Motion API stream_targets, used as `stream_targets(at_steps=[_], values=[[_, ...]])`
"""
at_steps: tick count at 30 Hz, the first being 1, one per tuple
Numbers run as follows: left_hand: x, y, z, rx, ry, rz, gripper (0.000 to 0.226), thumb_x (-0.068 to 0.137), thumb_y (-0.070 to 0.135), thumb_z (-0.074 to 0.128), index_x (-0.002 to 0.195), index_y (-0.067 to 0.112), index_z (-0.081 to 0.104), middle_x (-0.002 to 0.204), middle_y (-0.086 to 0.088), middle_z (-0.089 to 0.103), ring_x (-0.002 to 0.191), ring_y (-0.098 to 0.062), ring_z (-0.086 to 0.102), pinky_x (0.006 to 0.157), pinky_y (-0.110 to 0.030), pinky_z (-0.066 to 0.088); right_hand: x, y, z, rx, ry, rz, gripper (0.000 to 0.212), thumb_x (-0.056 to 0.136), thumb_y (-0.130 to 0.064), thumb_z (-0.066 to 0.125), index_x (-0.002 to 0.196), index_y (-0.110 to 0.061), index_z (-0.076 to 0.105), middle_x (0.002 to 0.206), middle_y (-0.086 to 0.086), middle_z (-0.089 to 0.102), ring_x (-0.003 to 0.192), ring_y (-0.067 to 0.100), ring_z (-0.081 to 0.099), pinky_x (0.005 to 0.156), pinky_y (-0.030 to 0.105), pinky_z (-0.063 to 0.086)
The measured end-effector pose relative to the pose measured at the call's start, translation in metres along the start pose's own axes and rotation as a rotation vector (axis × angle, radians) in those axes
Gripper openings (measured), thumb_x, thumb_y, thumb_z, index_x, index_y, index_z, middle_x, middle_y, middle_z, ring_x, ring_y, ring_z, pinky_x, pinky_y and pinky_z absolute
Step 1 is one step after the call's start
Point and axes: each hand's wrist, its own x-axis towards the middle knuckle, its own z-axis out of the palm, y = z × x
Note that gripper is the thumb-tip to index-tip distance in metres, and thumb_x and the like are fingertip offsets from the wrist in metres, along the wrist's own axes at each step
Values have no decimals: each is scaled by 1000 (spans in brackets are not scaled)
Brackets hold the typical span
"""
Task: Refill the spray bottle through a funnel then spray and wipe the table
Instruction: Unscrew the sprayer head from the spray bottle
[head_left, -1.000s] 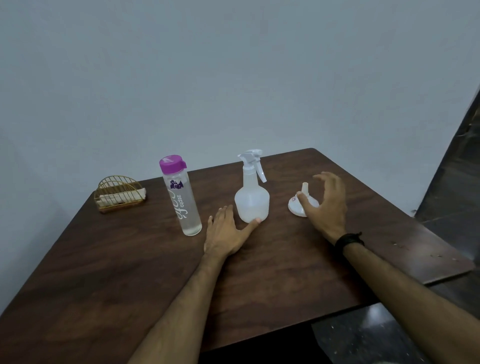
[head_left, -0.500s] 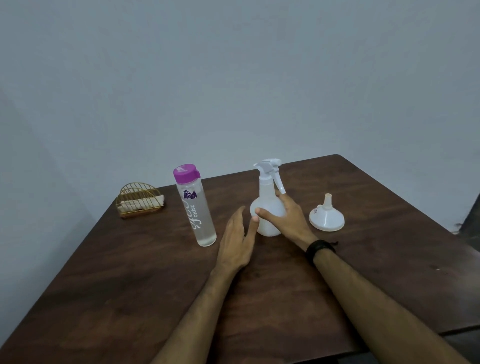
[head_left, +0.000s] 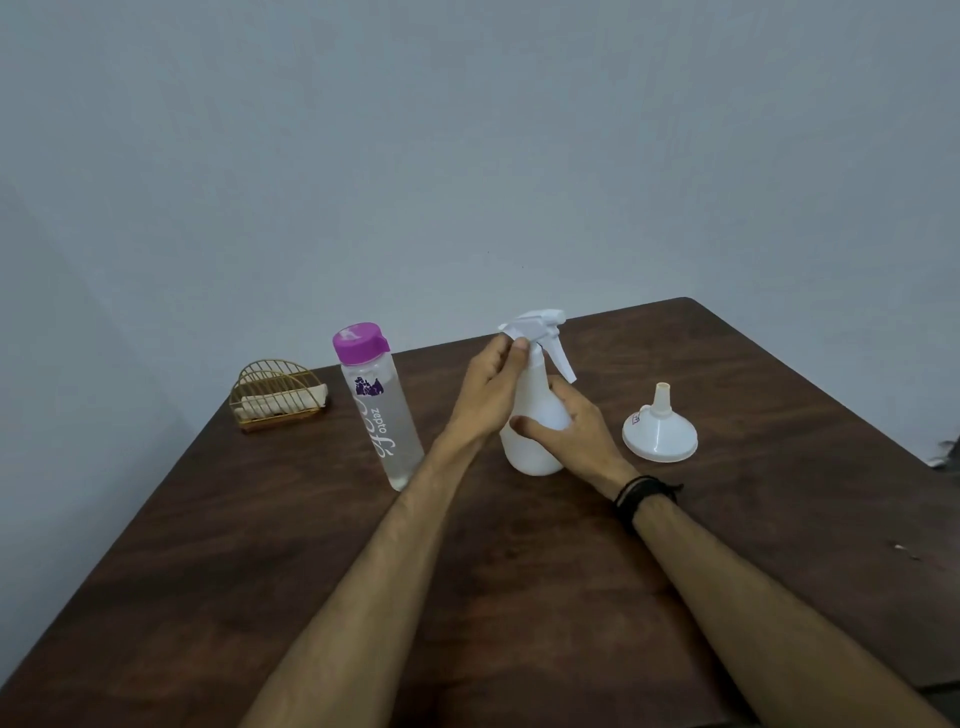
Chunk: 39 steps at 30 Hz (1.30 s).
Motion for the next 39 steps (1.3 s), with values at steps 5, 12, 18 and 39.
stream_targets(at_steps=[5, 12, 18, 39], values=[[-3, 2, 2, 2, 6, -2, 15, 103, 19, 51, 94, 23, 64, 90, 6, 68, 84, -4, 65, 78, -25, 55, -2, -2, 1, 23, -2, -23, 62, 81, -40, 80, 136, -29, 55, 124, -6, 65, 113, 10, 62, 95, 33, 54], [-7, 2, 14, -92, 178, -101, 26, 88, 29, 74, 106, 11, 67, 100, -2, 75, 95, -13, 71, 85, -30, 59, -2, -2, -1, 28, -24, -13, 58, 75, -48, 78, 127, -30, 60, 118, -9, 70, 109, 10, 66, 95, 43, 56], [-11, 6, 27, -67, 358, -123, 48, 76, 42, 84, 103, 20, 51, 90, 5, 70, 80, -5, 68, 73, -23, 55, -5, -6, -1, 46, -24, -18, 60, 72, -50, 79, 125, -26, 61, 116, -7, 71, 108, 10, 66, 93, 39, 57], [-15, 1, 25, -161, 241, -111, 25, 94, 31, 66, 115, 19, 58, 106, -4, 69, 97, -13, 68, 82, -27, 55, -5, -7, 1, 56, -46, -20, 63, 72, -55, 76, 126, -28, 60, 116, -7, 70, 107, 10, 67, 93, 41, 58]])
